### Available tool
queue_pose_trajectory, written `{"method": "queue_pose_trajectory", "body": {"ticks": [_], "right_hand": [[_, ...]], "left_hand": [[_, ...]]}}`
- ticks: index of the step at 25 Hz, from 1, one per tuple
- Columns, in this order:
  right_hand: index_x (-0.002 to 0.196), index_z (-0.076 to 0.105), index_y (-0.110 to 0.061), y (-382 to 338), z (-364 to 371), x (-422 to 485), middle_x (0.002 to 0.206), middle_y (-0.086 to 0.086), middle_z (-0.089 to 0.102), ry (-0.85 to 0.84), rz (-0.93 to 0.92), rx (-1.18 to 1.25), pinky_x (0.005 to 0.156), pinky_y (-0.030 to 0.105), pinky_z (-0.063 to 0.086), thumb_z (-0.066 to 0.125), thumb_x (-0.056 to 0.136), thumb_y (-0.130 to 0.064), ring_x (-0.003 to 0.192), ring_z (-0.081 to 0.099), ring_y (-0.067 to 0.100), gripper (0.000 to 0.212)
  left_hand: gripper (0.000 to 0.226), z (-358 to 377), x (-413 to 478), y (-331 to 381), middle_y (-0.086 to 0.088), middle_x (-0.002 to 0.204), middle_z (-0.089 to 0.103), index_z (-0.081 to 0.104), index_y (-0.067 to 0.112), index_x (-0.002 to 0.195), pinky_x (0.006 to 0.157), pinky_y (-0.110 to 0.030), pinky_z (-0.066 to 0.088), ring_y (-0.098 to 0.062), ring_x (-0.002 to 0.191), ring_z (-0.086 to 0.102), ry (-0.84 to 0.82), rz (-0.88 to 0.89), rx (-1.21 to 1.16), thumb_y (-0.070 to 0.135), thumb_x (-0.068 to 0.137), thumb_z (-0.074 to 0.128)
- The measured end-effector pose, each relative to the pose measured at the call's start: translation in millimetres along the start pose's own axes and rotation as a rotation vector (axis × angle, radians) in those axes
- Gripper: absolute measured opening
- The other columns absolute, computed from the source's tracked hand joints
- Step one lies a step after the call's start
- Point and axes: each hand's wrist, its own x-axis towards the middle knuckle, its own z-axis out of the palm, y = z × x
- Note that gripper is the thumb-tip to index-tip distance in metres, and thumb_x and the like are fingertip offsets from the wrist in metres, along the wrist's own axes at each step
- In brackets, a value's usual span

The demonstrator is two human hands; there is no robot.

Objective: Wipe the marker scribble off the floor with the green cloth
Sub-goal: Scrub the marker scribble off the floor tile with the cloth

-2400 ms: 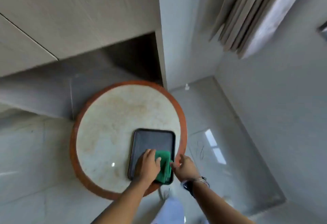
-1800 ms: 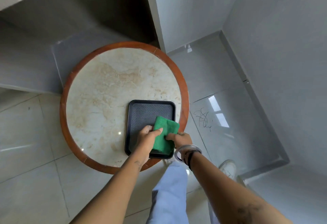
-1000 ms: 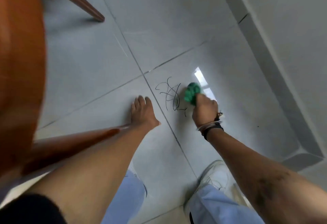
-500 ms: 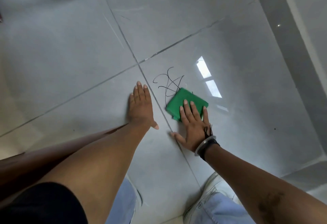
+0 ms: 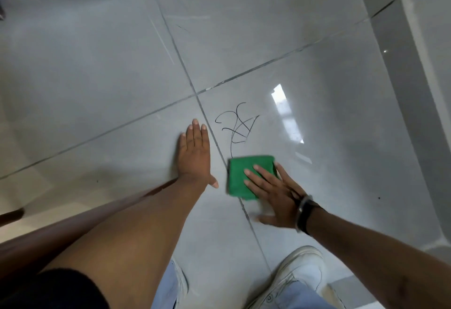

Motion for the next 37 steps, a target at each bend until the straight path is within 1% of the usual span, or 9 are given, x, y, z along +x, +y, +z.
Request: {"method": "queue_pose_trajectory", "body": {"ticks": [2,7,13,16,21,28,31,34,37], "right_hand": [[0.145,0.037,-0.020,17.5,2.1,-2.8,0.155,0.004,0.033,0.090,-0.052,-0.028,0.115,0.059,0.001,0.036,0.083,-0.072,0.145,0.025,0.028,0.081],[0.149,0.023,-0.019,29.1,-50.8,103.1,0.161,0.003,0.016,0.210,0.527,0.098,0.110,0.049,-0.023,0.023,0.077,-0.081,0.148,0.010,0.026,0.095],[0.149,0.026,-0.023,25.0,-15.5,5.5,0.160,0.001,0.018,-0.088,-0.155,-0.153,0.111,0.059,-0.013,0.039,0.082,-0.070,0.148,0.013,0.025,0.083],[0.144,0.039,-0.021,42.1,-40.7,61.1,0.155,0.005,0.034,0.055,-0.056,-0.186,0.111,0.063,-0.001,0.040,0.082,-0.071,0.143,0.029,0.026,0.080],[0.150,0.021,-0.023,30.5,-84.7,164.3,0.162,0.004,0.013,0.113,0.245,-0.123,0.113,0.059,-0.012,0.026,0.080,-0.076,0.148,0.009,0.025,0.088],[0.148,0.030,-0.022,14.9,-13.9,12.7,0.159,0.003,0.025,-0.026,0.039,-0.131,0.114,0.056,-0.015,0.031,0.083,-0.065,0.146,0.020,0.028,0.077],[0.149,0.027,-0.023,29.1,-37.4,72.1,0.160,0.004,0.020,-0.021,0.032,-0.207,0.110,0.056,-0.019,0.029,0.084,-0.066,0.147,0.016,0.026,0.077],[0.149,0.026,-0.022,31.5,-73.2,156.5,0.161,0.005,0.017,0.111,0.259,-0.187,0.110,0.056,-0.019,0.032,0.083,-0.068,0.147,0.014,0.026,0.080],[0.150,0.021,-0.021,22.9,-69.6,143.7,0.162,0.005,0.012,0.075,0.309,-0.171,0.110,0.057,-0.018,0.037,0.084,-0.065,0.148,0.009,0.028,0.080]], "left_hand": [[0.164,2.8,0.0,-3.6,-0.021,0.159,-0.017,-0.018,0.000,0.147,0.120,-0.047,-0.003,-0.031,0.149,-0.008,0.003,-0.007,0.017,0.077,0.037,0.076],[0.165,1.7,-0.6,-2.9,-0.020,0.160,-0.016,-0.018,0.000,0.147,0.121,-0.046,0.000,-0.031,0.149,-0.008,0.028,-0.002,0.011,0.078,0.035,0.076],[0.164,3.7,0.6,-1.1,-0.021,0.159,-0.019,-0.020,-0.001,0.146,0.118,-0.047,-0.008,-0.032,0.149,-0.012,0.008,-0.008,-0.006,0.076,0.037,0.078],[0.165,6.7,2.1,-2.5,-0.020,0.160,-0.016,-0.018,-0.001,0.146,0.118,-0.049,-0.007,-0.031,0.149,-0.010,0.043,0.008,-0.002,0.078,0.036,0.076],[0.164,2.9,-1.6,-2.2,-0.022,0.160,-0.014,-0.019,-0.003,0.145,0.120,-0.045,-0.003,-0.033,0.149,-0.007,0.053,0.001,0.008,0.080,0.038,0.073],[0.165,-0.5,-0.5,-0.7,-0.023,0.158,-0.019,-0.022,-0.005,0.143,0.118,-0.044,-0.008,-0.035,0.148,-0.012,0.011,-0.025,0.000,0.078,0.039,0.075],[0.165,3.1,0.9,-1.8,-0.023,0.159,-0.018,-0.021,-0.004,0.144,0.119,-0.044,-0.005,-0.035,0.148,-0.011,0.030,-0.006,-0.005,0.079,0.037,0.074],[0.165,0.9,0.7,0.4,-0.023,0.159,-0.016,-0.021,-0.004,0.144,0.120,-0.044,-0.003,-0.036,0.149,-0.009,0.031,-0.014,0.030,0.082,0.038,0.071],[0.164,-0.1,-0.4,-0.1,-0.023,0.159,-0.017,-0.022,-0.004,0.144,0.121,-0.044,-0.001,-0.035,0.149,-0.009,0.009,-0.013,0.036,0.082,0.039,0.071]]}}
